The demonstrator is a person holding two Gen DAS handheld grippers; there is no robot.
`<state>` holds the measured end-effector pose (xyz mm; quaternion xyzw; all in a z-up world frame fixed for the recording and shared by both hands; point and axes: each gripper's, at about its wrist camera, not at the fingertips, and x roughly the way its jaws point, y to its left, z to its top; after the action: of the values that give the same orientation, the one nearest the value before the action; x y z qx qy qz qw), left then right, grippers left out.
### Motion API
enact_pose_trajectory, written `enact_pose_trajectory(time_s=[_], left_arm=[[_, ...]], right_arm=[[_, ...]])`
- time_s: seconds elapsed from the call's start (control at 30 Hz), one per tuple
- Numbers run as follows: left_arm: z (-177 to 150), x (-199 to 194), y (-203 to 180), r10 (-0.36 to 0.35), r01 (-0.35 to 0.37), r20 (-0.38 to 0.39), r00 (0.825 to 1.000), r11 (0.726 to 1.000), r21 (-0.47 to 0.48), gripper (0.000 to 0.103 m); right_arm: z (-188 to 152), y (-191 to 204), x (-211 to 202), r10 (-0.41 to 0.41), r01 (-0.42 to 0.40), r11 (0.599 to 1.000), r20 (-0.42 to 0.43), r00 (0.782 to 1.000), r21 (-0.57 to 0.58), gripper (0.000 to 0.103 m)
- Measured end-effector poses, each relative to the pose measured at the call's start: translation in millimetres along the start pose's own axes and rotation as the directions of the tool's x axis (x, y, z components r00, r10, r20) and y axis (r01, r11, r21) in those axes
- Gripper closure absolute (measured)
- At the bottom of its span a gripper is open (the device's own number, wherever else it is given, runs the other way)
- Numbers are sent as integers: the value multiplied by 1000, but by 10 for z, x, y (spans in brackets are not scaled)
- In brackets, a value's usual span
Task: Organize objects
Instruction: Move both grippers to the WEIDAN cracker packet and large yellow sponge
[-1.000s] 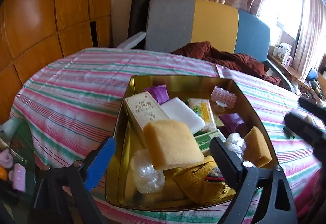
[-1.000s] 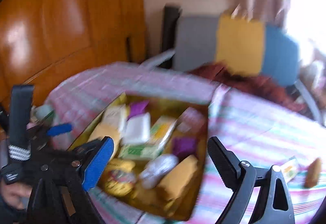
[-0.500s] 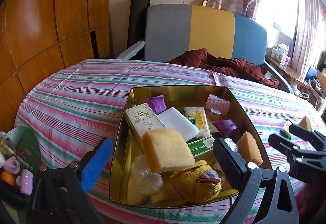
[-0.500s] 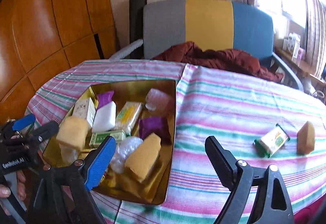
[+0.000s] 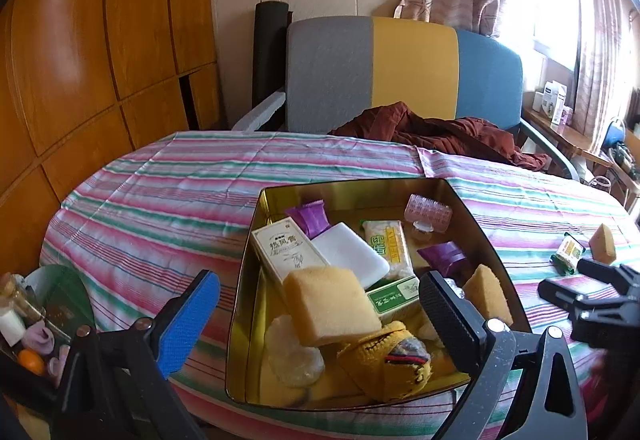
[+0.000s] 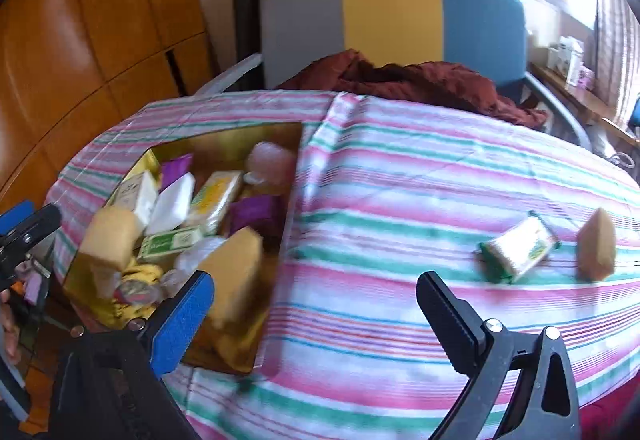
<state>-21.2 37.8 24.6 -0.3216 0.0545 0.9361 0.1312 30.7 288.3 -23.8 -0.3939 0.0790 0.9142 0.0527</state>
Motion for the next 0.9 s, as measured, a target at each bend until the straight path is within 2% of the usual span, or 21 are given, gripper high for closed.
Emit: enact_pose_trajectory(time_s=[0.27,0.53,0.67,0.73,0.8,0.9], left_arm=[[112,-90,-119,-6,5,25,1000,999,42,1],[183,-120,-267,-25,22,29,999,996,84,1],[232,-127,-363,-34,30,35,999,994,108,1],[250,-128,-420,-39,34,36,999,992,122,1],[275,-121,-488,-46,40,37,998,990,139,1],[314,-117,-605,-56,49,39,998,986,161,1]], right_arm=[[190,-513,-88,-108,106,992,29,994,61,0],[432,-1198,-299,-222,207,962,71,972,180,0],[521,-1666,-386,-319,288,921,83,944,263,0],[535,-1904,-410,-378,338,894,87,922,295,0],[503,-2141,-416,-438,391,858,78,895,335,0],[388,-2478,-438,-489,419,800,62,870,430,0]])
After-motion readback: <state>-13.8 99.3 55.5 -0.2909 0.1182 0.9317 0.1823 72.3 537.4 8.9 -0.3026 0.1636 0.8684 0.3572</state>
